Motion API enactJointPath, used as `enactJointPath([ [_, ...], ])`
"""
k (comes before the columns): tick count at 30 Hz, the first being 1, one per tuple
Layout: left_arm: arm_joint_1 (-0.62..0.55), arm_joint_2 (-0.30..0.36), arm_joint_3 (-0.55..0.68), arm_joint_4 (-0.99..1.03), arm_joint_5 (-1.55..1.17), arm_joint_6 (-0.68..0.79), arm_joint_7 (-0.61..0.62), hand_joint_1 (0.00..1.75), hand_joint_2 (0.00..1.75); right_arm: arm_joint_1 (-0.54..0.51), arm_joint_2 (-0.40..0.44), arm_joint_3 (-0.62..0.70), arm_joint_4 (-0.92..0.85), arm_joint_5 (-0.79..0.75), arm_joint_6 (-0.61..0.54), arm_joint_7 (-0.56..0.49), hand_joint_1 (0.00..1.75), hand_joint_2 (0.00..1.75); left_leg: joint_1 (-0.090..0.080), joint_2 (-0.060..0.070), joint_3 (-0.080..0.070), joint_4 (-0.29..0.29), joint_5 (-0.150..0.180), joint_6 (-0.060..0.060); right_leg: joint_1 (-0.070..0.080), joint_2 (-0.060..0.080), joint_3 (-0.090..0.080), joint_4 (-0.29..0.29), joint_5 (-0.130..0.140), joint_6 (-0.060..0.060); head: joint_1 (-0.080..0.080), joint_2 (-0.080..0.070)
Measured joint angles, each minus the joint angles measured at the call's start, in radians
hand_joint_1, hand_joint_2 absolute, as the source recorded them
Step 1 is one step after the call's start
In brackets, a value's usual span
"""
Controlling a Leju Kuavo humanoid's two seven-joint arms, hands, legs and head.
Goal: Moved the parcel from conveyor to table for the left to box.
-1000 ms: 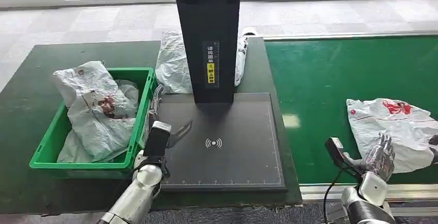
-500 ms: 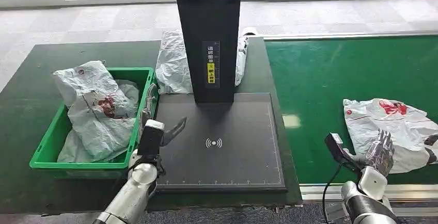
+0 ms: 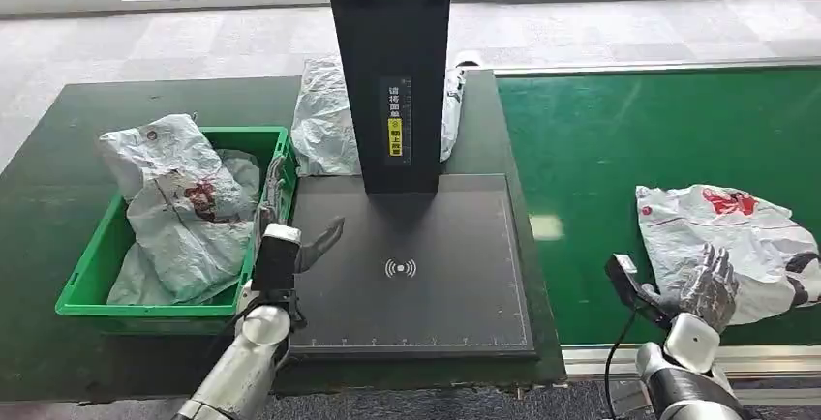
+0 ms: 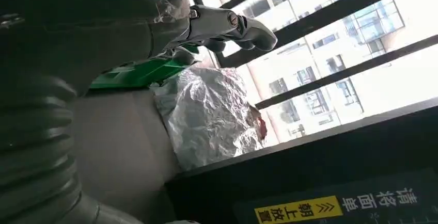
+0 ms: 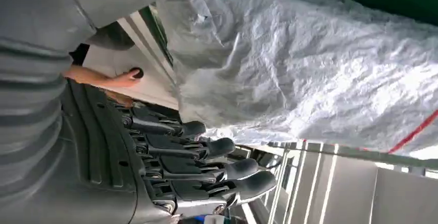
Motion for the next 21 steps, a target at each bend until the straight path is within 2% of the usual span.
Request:
enactJointPath([
  [4,-0.005,0.000,0.002,0.000,0.000,-0.016,0.001,0.00,1.75,0.007,-0.013,0.017,0.010,0.011,0.132,0.070,1.55,1.75,0.000,0.000,0.000,0.000,0.000,0.000,0.000,0.000,0.000,0.000,0.000,0.000,0.000,0.000],
  [7,-0.009,0.000,0.007,0.001,0.001,-0.021,-0.001,0.00,1.75,0.011,-0.023,0.026,0.012,0.011,0.158,0.081,1.55,1.75,0.000,0.000,0.000,0.000,0.000,0.000,0.000,0.000,0.000,0.000,0.000,0.000,0.000,0.000],
  [8,-0.010,0.000,0.008,0.001,0.001,-0.021,-0.001,0.00,1.75,0.012,-0.024,0.030,0.012,0.011,0.162,0.081,1.75,1.75,0.000,0.000,0.000,0.000,0.000,0.000,0.000,0.000,0.000,0.000,0.000,0.000,0.000,0.000],
  [11,-0.010,0.000,0.009,0.001,0.002,-0.021,-0.002,0.00,1.75,0.012,-0.029,0.035,0.013,0.011,0.167,0.081,1.75,1.75,0.000,0.000,0.000,0.000,0.000,0.000,0.000,0.000,0.000,0.000,0.000,0.000,0.000,0.000],
  [16,-0.011,0.001,0.009,0.005,0.003,-0.035,-0.005,0.00,1.75,0.011,-0.035,0.044,0.017,0.008,0.284,0.080,1.75,1.75,0.000,0.000,0.000,0.000,0.000,0.000,0.000,0.000,0.000,0.000,0.000,0.000,0.000,0.000],
  [21,-0.011,0.006,0.016,0.005,0.018,-0.034,-0.010,0.00,1.75,0.009,-0.035,0.052,0.017,0.007,0.307,0.069,1.75,1.75,0.000,0.000,0.000,0.000,0.000,0.000,0.000,0.000,0.001,0.000,0.000,0.000,0.000,0.000],
])
